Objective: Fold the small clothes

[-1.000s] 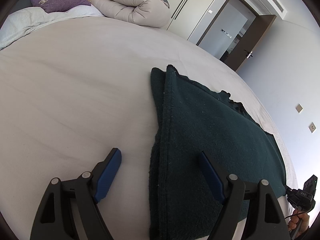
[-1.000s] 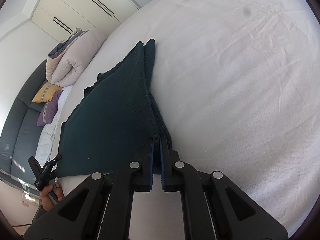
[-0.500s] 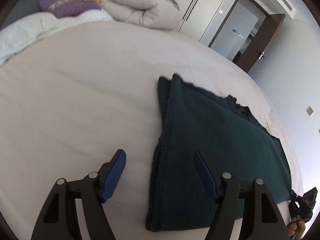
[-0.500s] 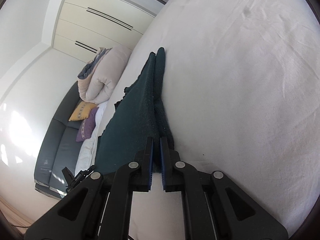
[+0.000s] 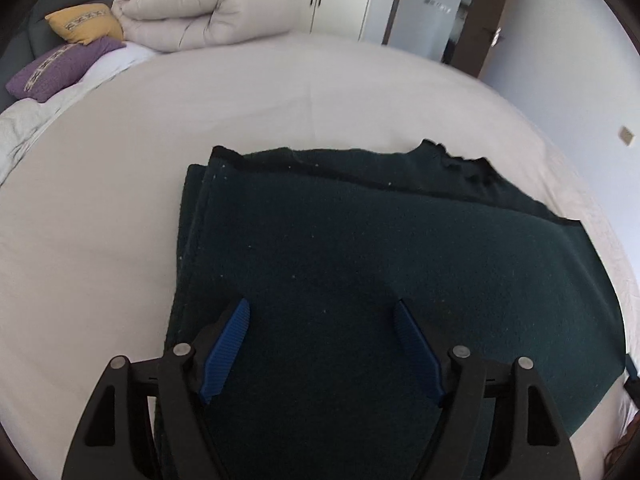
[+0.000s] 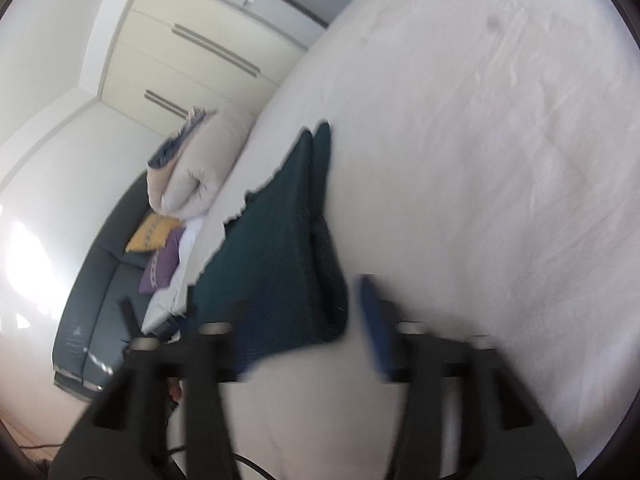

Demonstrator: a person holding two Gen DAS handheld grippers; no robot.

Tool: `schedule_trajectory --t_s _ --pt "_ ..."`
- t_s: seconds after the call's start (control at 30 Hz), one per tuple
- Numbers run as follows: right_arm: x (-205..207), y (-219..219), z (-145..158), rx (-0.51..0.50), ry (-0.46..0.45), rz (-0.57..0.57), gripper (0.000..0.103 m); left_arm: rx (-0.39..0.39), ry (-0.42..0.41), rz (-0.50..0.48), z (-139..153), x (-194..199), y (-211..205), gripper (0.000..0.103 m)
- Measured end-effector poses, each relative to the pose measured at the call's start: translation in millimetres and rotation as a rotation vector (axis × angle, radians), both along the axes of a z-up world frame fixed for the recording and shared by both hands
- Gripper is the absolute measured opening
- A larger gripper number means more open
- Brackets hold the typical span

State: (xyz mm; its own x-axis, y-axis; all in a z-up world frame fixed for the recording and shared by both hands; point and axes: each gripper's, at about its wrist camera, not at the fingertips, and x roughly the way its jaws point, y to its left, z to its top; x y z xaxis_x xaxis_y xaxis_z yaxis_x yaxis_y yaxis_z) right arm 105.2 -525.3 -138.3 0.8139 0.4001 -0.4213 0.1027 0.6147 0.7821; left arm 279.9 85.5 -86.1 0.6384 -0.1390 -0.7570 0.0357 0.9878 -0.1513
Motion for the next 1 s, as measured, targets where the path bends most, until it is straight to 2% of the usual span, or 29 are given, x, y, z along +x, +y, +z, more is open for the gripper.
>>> schedule_trajectory --t_s 0.03,0.1,0.23,0.3,0.4,0.47,0.53,0.6,0.7,0.77,0.83,0.87,0.97,1.0 --pt "-6 3 11 -0.020 -0.031 -0.052 0.087 0.007 -0.017 -0.010 -2 -4 1 0.077" --pt "-3 13 24 -0.043 -0.039 -0.056 0.089 0.012 -0.025 -0.013 -3 -5 1 0.077" --pt "45 71 35 0.029 0.034 0.108 0.089 0.002 -0.031 -0.012 -4 -7 2 0.078" --pt "70 111 37 0.009 0.043 0.202 0.088 0.004 -0.039 -0.012 -5 -8 5 0.078" --pt "103 166 25 0.052 0.058 0.322 0.088 -0.012 -0.039 -0.015 -7 -7 2 0.078" --pt "121 193 9 0.074 0.109 0.357 0.088 -0.020 -0.041 -0.017 -8 -8 2 0.078" --pt "133 208 -4 0.051 0.140 0.379 0.088 -0.018 -0.044 -0.017 -8 -9 2 0.078" --pt "134 211 -9 -0.019 0.120 0.370 0.081 -0.014 -0.046 -0.018 -9 -10 1 0.078" --pt "129 182 -17 0.048 0.096 0.337 0.067 -0.020 -0.046 -0.021 -9 -10 2 0.079" --pt "127 148 -23 0.045 0.109 0.257 0.044 -0.015 -0.046 -0.021 -9 -10 1 0.079" --pt "118 110 -29 0.054 0.152 0.135 0.026 -0.010 -0.046 -0.022 -9 -9 0 0.079" --pt "115 97 -30 0.060 0.152 0.092 0.023 -0.010 -0.047 -0.022 -9 -9 0 0.079" --pt "100 68 -20 -0.025 0.160 -0.043 0.022 -0.007 -0.048 -0.021 -10 -9 0 0.079" --pt "98 65 -19 -0.039 0.158 -0.056 0.022 -0.004 -0.048 -0.021 -10 -9 -1 0.079"
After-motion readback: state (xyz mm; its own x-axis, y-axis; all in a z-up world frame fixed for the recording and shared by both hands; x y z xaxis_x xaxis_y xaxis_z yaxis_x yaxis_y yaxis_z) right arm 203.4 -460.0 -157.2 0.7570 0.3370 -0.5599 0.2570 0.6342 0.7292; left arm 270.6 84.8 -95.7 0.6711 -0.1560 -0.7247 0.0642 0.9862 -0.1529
